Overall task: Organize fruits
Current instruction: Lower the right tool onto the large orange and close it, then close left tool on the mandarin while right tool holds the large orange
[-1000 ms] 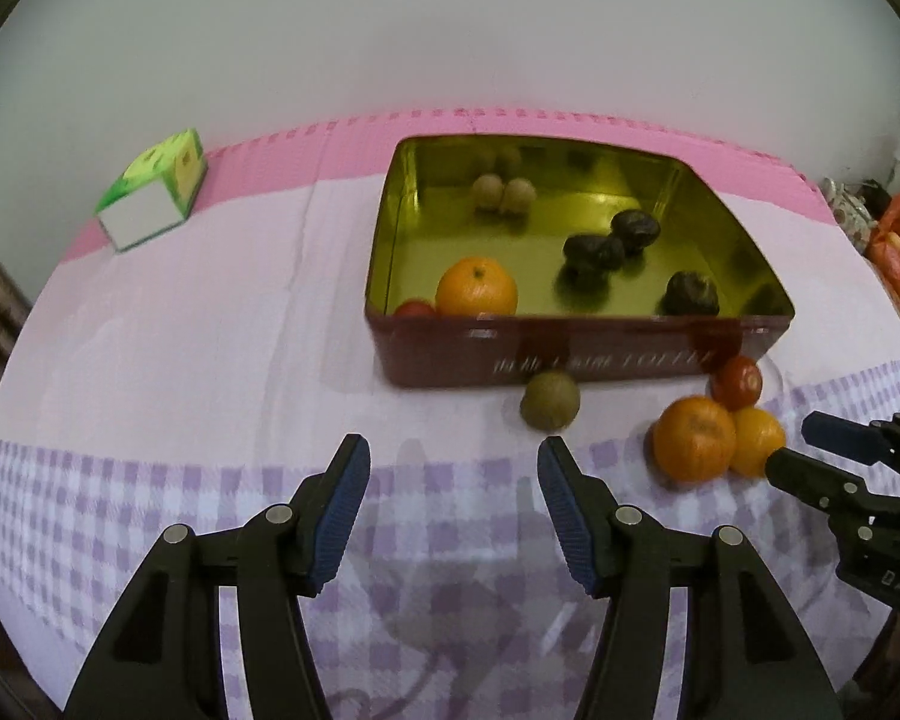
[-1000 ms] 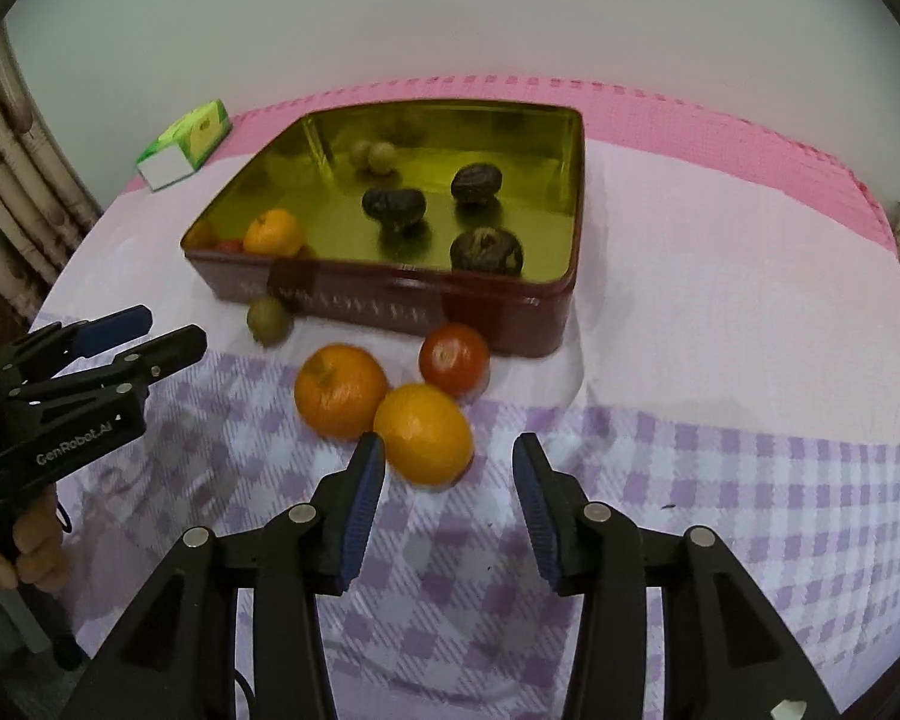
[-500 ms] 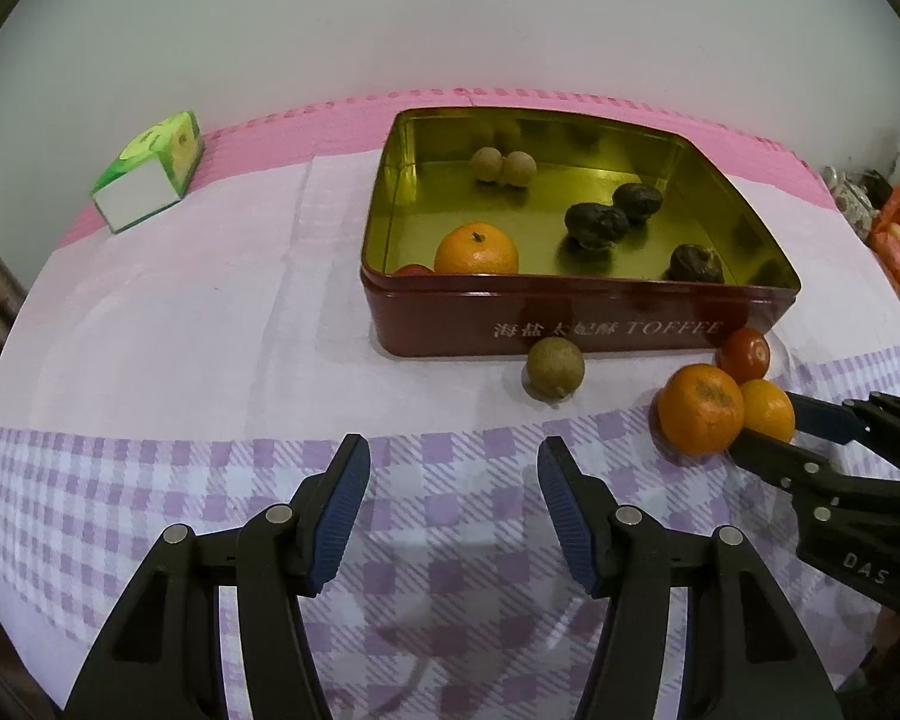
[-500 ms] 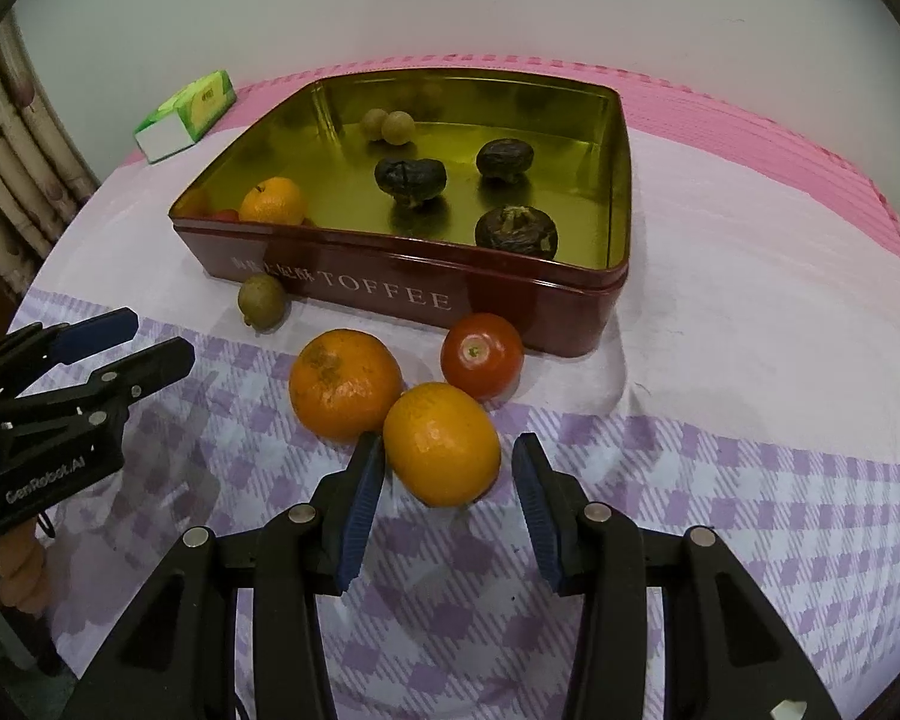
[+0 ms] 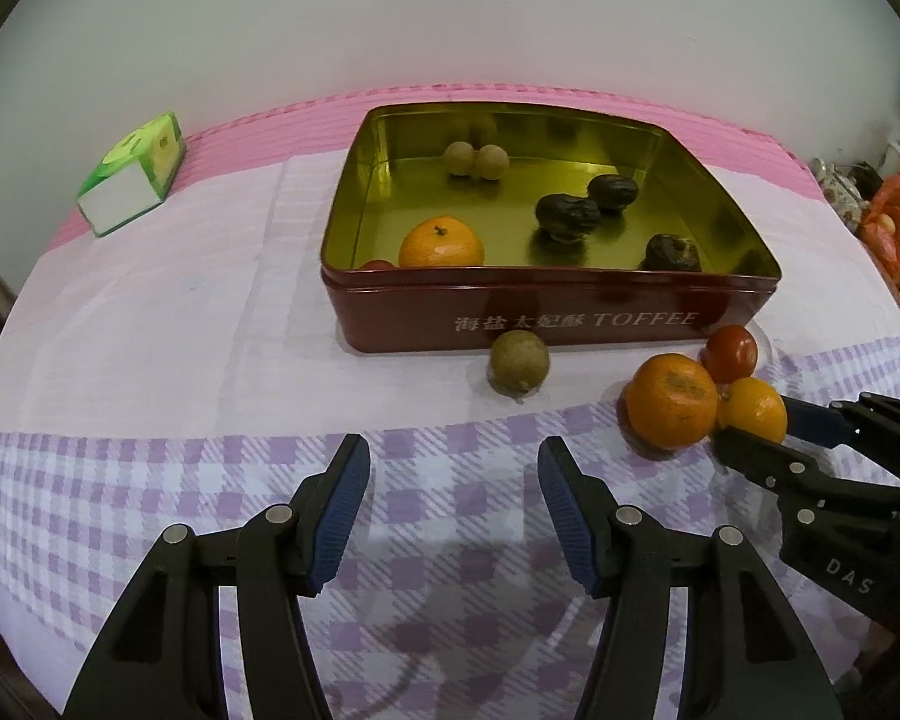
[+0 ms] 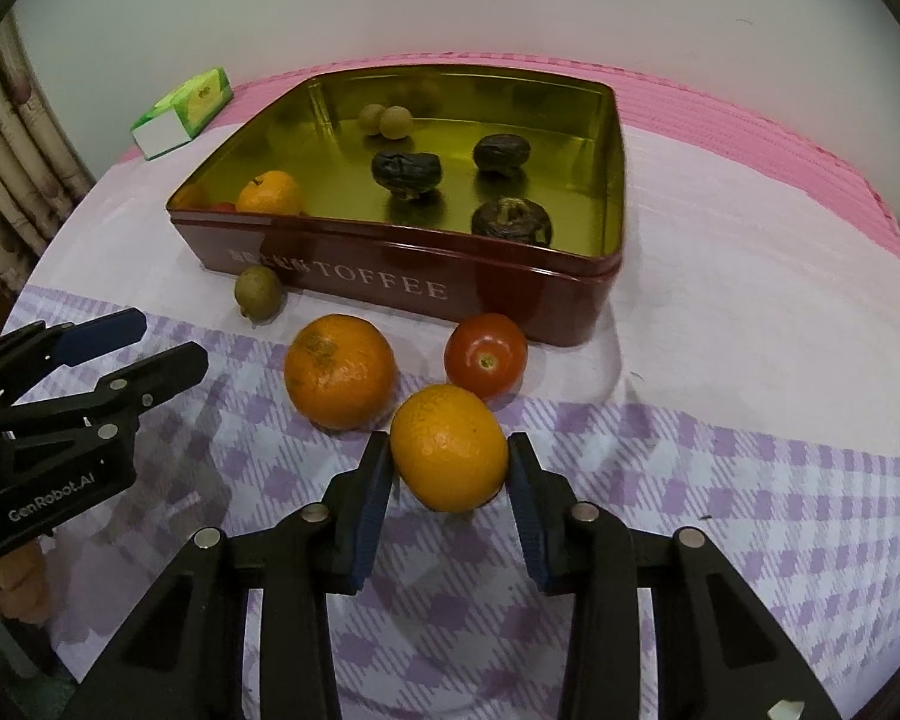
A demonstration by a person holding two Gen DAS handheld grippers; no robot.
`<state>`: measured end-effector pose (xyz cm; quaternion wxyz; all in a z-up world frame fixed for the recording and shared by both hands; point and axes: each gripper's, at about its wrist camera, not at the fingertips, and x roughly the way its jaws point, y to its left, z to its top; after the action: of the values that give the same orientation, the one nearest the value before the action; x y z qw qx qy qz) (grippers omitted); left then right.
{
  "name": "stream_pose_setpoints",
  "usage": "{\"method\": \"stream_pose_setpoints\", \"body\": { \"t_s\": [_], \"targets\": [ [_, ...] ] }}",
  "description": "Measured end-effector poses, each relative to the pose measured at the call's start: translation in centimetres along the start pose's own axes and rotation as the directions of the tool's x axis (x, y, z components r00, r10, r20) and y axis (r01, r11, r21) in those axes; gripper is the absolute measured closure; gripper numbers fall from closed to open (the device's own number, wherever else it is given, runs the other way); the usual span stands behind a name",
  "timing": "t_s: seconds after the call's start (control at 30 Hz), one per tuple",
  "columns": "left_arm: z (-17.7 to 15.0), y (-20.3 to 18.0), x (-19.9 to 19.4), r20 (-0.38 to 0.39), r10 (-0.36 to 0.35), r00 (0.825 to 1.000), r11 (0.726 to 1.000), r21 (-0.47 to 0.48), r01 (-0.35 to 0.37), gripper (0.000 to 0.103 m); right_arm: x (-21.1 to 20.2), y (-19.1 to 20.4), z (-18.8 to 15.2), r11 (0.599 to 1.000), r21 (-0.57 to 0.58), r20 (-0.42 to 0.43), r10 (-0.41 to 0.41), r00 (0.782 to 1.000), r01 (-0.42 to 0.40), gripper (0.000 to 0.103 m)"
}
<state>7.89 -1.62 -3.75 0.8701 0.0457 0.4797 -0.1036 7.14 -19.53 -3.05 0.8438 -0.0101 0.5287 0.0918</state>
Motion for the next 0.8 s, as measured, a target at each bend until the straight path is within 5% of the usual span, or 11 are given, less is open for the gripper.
{"method": "stream_pose_setpoints", "body": {
  "t_s": [0.8],
  "targets": [
    [-0.1,-5.3,-0.3,0.002,-0.093,0.996,0.993,0.073,0.093,0.044,-2.0,-5.3,-2.5,0.989,0.121,0.016,-0.083,0.996,0.08,0.067]
  ]
}}
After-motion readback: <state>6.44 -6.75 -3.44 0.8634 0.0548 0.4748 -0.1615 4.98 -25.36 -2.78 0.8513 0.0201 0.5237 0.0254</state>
